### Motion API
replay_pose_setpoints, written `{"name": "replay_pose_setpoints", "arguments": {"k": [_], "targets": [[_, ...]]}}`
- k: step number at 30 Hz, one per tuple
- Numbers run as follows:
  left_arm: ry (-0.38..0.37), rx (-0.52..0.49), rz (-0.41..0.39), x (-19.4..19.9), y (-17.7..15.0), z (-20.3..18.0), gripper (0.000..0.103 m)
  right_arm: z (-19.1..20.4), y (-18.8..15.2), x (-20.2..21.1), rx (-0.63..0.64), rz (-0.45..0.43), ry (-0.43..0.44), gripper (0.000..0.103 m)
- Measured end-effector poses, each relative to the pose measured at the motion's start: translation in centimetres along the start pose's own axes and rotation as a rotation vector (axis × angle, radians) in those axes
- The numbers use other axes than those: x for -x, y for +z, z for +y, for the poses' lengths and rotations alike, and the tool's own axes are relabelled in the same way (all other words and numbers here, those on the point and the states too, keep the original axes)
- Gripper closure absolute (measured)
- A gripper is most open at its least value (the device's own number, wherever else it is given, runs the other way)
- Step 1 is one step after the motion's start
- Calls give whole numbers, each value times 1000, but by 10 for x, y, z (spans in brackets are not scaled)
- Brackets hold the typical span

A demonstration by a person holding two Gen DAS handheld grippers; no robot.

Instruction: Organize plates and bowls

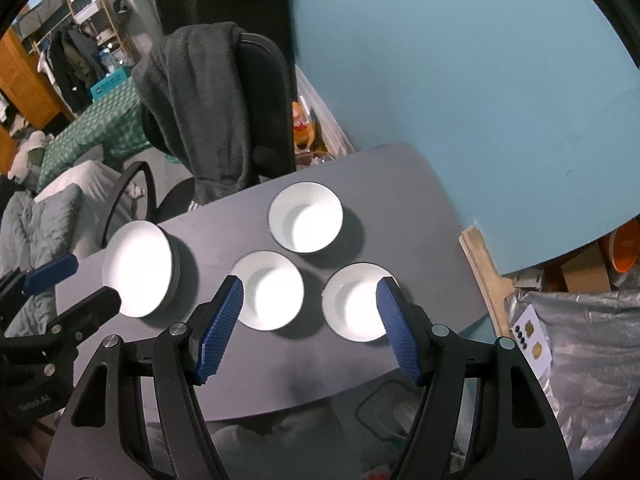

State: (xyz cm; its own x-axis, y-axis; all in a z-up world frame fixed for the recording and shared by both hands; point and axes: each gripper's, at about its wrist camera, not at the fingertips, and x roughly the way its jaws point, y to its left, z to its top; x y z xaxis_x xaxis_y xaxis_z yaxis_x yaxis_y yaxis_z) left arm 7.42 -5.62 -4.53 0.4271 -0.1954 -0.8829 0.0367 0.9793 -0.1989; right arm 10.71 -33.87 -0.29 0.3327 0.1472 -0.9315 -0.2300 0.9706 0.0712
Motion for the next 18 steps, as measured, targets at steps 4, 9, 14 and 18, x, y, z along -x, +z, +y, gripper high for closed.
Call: {"name": "replay_pose_setpoints", "arguments": {"k": [4, 9, 14, 18], "targets": [[7, 23, 32, -18, 2, -5, 25, -12, 6, -14, 10, 14, 9, 34], [38, 48, 83, -50, 1, -9, 25, -28, 13, -42, 37, 41, 26, 34], [57, 90, 122, -79, -5, -6, 25, -34, 17, -74, 73, 82, 69, 34], [92, 129, 138, -102, -11, -1, 25, -33, 17, -101, 111, 121, 99, 34]]}}
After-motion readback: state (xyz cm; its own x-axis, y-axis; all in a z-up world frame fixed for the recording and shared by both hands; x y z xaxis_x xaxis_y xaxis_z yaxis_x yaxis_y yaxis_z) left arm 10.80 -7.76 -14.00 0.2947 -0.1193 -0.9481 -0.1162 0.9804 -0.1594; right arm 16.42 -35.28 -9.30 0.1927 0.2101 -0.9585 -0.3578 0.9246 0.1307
